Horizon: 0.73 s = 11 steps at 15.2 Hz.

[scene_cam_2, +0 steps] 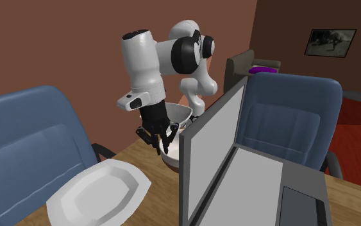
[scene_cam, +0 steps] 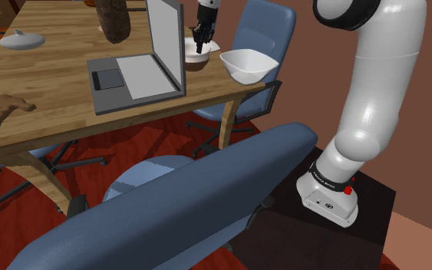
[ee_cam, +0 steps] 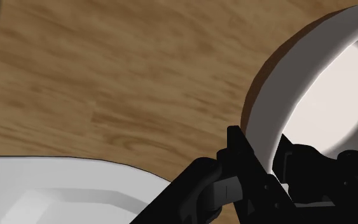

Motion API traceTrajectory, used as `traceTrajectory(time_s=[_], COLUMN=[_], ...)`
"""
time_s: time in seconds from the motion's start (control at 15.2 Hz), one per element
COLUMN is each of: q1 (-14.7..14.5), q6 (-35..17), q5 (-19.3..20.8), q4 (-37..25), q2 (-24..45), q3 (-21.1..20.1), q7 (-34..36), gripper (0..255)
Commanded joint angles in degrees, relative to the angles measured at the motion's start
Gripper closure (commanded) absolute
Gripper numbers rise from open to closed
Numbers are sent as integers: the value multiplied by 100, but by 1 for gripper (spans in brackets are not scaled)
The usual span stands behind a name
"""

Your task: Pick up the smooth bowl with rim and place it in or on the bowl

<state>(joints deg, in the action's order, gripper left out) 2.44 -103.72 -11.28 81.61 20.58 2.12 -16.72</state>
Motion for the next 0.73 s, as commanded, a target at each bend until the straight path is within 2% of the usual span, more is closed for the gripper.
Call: traceTrajectory(time_s=[0.0, 0.66], q1=[7, 37], q6=[154, 972], q5=[5, 23], q4=[-163, -1110], q2=[5, 125], q3=[2, 4], q7=[22, 154], gripper=[255, 255])
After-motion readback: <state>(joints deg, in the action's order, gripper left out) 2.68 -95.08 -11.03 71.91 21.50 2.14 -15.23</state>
